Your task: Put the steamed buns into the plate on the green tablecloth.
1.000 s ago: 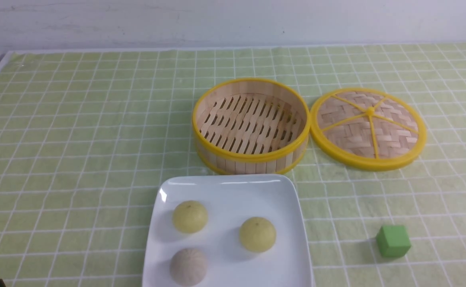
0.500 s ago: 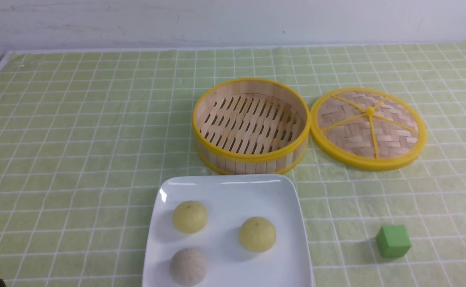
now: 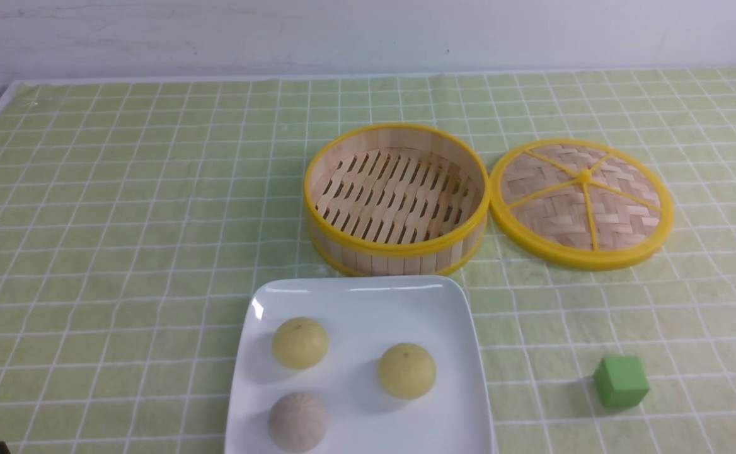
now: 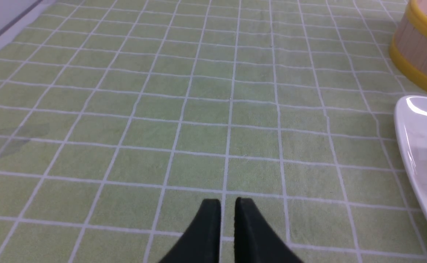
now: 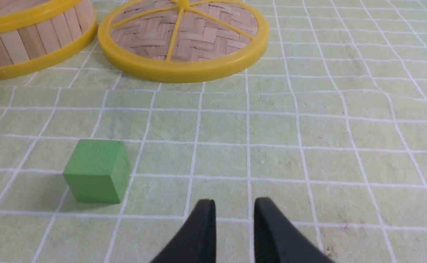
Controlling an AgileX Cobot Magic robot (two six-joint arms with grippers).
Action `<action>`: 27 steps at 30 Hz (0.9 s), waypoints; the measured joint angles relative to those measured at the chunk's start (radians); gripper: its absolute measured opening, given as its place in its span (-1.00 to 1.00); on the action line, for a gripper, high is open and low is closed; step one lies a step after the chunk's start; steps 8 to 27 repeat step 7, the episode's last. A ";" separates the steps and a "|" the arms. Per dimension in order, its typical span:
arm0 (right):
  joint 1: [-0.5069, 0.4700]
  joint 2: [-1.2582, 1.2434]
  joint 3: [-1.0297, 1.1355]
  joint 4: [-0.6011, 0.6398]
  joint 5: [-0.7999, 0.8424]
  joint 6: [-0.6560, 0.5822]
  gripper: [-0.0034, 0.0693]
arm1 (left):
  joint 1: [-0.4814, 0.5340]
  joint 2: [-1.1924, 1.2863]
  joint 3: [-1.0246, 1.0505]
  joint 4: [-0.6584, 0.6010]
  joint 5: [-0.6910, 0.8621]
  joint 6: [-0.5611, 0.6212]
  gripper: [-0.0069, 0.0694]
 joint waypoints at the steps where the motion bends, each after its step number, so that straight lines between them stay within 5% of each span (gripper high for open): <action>1: 0.000 0.000 0.000 0.000 0.000 0.000 -0.41 | 0.000 0.000 0.000 0.000 0.000 0.000 -0.58; 27: 0.000 0.000 0.000 0.000 0.000 0.000 -0.39 | 0.000 0.000 0.000 0.000 0.001 0.000 -0.58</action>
